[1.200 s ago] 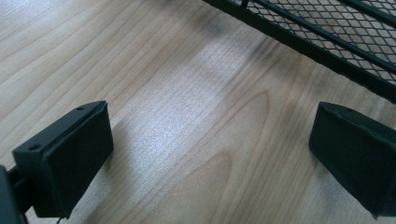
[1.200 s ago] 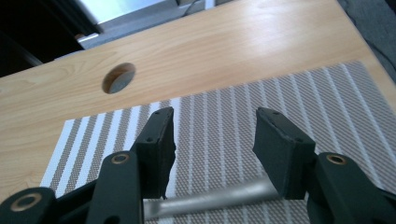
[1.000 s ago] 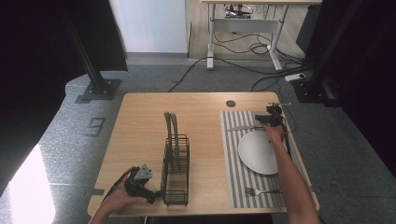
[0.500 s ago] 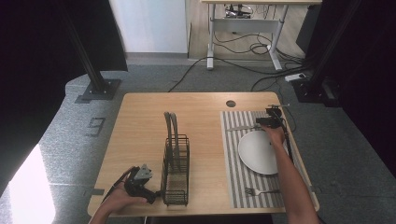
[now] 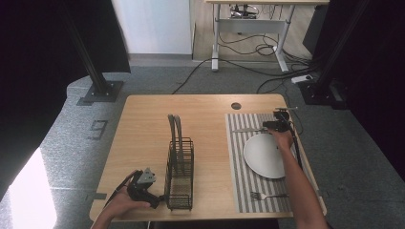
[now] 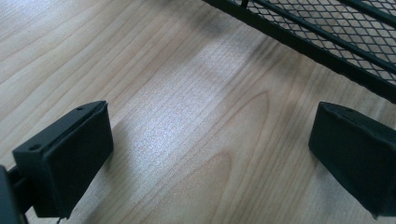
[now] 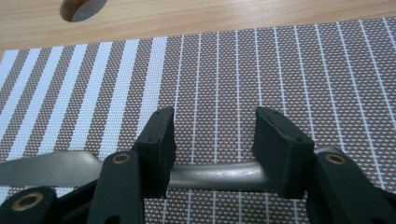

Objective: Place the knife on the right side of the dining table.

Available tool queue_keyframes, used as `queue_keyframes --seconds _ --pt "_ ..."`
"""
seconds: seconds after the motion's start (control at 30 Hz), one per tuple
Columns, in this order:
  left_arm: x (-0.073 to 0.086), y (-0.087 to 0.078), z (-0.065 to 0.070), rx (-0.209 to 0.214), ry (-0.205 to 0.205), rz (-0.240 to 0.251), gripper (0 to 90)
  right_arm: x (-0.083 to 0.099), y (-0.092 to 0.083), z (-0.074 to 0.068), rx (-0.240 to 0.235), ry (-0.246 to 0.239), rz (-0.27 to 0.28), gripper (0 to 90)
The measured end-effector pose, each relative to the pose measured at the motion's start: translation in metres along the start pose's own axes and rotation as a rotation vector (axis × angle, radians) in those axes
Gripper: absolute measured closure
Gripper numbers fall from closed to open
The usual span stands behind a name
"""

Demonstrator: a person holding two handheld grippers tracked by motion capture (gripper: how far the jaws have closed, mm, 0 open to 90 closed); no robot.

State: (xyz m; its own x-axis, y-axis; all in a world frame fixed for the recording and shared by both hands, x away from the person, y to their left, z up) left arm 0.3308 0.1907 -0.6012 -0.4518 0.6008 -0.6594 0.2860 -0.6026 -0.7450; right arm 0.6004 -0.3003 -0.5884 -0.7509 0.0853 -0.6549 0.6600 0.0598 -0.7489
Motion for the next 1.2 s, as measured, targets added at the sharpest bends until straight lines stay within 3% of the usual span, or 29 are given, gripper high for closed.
queue_keyframes --seconds 0.2,0.23,0.37,0.6,0.7,0.77,0.8,0.93,1.17,1.2 --pt "0.0 0.0 0.0 0.0 0.0 0.0 0.0 -0.001 -0.004 0.005 -0.016 0.053 0.057 49.4" --pt "0.0 0.0 0.0 0.0 0.0 0.0 0.0 -0.006 -0.011 0.005 -0.031 0.062 0.086 49.2" --pt "0.0 0.0 0.0 0.0 0.0 0.0 0.0 -0.009 -0.022 -0.001 -0.053 0.032 0.098 48.0" --pt "0.0 0.0 0.0 0.0 0.0 0.0 0.0 -0.005 -0.049 -0.023 -0.119 -0.018 0.127 47.1" --pt "0.0 0.0 0.0 0.0 0.0 0.0 0.0 0.005 -0.07 -0.043 -0.171 -0.074 0.116 44.9" --pt "0.0 0.0 0.0 0.0 0.0 0.0 0.0 0.006 -0.075 -0.046 -0.181 -0.083 0.134 45.5" --pt "0.0 0.0 0.0 0.0 0.0 0.0 0.0 0.01 -0.09 -0.056 -0.213 -0.101 0.158 45.5" --pt "0.0 0.0 0.0 0.0 0.0 0.0 0.0 0.017 -0.114 -0.072 -0.274 -0.122 0.171 45.2" --pt "0.0 0.0 0.0 -0.001 -0.001 0.0 0.0 0.037 -0.146 -0.099 -0.358 -0.162 0.192 44.3" --pt "0.0 0.0 0.0 -0.001 -0.001 0.0 0.0 0.048 -0.154 -0.11 -0.382 -0.182 0.191 43.3"
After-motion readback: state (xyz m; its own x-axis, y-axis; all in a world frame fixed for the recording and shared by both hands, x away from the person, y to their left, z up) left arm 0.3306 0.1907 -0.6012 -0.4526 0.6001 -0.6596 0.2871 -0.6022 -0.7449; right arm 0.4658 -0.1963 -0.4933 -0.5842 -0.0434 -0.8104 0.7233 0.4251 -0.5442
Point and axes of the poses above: each handheld gripper's, and its own axes: y roughly forward along the jaws, x roughly out of its underside, z roughly to its right, the point moved 7 cm from there along y, roughly forward along the jaws, and after that the axes turned 7 degrees about x, right-handed, at the moved point
